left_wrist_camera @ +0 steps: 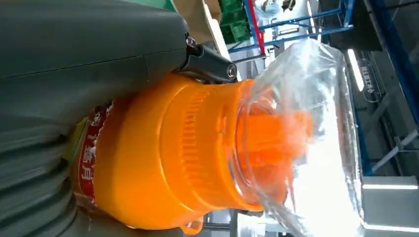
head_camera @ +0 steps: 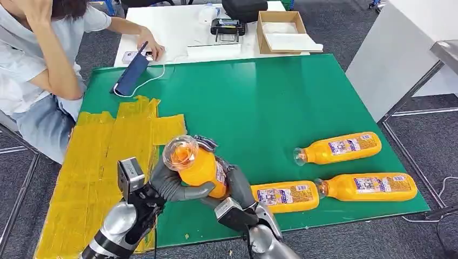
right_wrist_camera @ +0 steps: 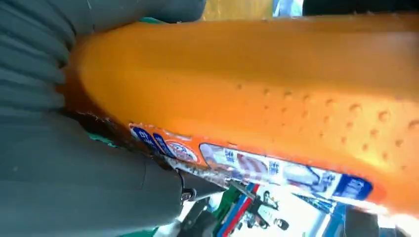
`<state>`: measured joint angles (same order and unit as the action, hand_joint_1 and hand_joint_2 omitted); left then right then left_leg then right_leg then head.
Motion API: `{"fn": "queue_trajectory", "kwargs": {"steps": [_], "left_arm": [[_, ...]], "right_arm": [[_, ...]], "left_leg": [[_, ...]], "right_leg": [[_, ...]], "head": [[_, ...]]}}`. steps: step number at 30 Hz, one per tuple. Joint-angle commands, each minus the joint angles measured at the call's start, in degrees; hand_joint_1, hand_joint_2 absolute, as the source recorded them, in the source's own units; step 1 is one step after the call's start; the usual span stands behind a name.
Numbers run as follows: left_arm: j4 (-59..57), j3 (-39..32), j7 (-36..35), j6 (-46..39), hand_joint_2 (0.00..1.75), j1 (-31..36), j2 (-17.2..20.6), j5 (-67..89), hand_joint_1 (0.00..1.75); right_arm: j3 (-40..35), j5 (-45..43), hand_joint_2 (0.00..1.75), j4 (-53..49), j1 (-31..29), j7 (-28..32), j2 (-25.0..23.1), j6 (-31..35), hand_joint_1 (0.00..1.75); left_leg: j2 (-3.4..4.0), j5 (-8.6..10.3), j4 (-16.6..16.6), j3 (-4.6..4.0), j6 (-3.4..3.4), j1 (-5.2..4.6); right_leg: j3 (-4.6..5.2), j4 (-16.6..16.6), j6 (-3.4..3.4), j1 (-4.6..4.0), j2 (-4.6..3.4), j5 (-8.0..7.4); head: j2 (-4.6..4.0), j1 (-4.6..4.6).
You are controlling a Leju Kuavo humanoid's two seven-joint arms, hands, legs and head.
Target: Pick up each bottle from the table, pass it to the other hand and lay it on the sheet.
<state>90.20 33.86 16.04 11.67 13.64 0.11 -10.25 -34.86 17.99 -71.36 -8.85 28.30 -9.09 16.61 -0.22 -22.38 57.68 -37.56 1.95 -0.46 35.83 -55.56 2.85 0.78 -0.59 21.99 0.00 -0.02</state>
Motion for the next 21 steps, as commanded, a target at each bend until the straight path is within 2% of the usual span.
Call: {"fn": "queue_trajectory", "kwargs": {"steps": [1, 14, 15, 16, 19, 21], "left_arm": [[-4.66, 2.19, -0.89, -0.24, 1.75, 0.62, 1.32, 0.69, 0.77], [-4.66, 2.19, -0.89, -0.24, 1.75, 0.62, 1.32, 0.69, 0.77], [-4.66, 2.07, -1.03, -0.57, 1.75, 0.56, 1.25, 0.82, 0.0], [-4.66, 2.07, -1.06, -0.7, 1.75, 0.55, 1.21, 0.9, 0.0], [-4.63, 2.39, -0.72, -1.46, 1.75, 0.47, 1.21, 2.59, 0.0], [-4.91, 2.61, -0.7, -1.42, 1.75, 0.44, 1.18, 2.62, 0.0]], "right_arm": [[0.77, -0.23, 1.75, -2.98, -2.23, 0.02, 1.12, 0.57, 1.75], [0.77, -0.23, 1.75, -2.98, -2.23, 0.02, 1.12, 0.57, 1.75], [0.8, -0.16, 1.75, -2.98, -2.25, 0.07, 1.09, 0.84, 1.75], [0.8, -0.15, 1.75, -3.11, -2.23, 0.09, 1.11, 0.89, 1.75], [0.88, -0.24, 1.75, -4.02, -2.16, 0.08, 1.22, 0.98, 1.75], [0.85, -0.27, 1.75, -4.22, -2.11, 0.04, 1.19, 0.99, 1.75]], "left_leg": [[0.03, -0.06, -0.03, 0.19, -0.09, -0.01], [0.07, -0.13, -0.01, 0.31, -0.12, 0.0], [0.11, -0.22, 0.03, 0.46, -0.18, 0.03], [0.05, -0.04, -0.04, 0.14, -0.07, -0.01], [0.09, -0.18, 0.02, 0.38, -0.16, 0.03], [0.05, -0.09, -0.02, 0.23, -0.1, 0.01]], "right_leg": [[-0.17, 0.01, -0.07, 0.0, 0.01, 0.05], [-0.27, 0.0, -0.1, -0.01, -0.02, 0.1], [-0.43, -0.03, -0.14, -0.04, -0.04, 0.18], [-0.11, 0.02, -0.06, 0.01, -0.02, 0.03], [-0.36, -0.01, -0.13, -0.04, -0.02, 0.14], [-0.21, 0.01, -0.09, -0.02, -0.01, 0.08]], "head": [[0.0, 0.02], [0.0, 0.0], [0.0, 0.0], [0.0, 0.02], [0.0, 0.0], [0.0, -0.02]]}}
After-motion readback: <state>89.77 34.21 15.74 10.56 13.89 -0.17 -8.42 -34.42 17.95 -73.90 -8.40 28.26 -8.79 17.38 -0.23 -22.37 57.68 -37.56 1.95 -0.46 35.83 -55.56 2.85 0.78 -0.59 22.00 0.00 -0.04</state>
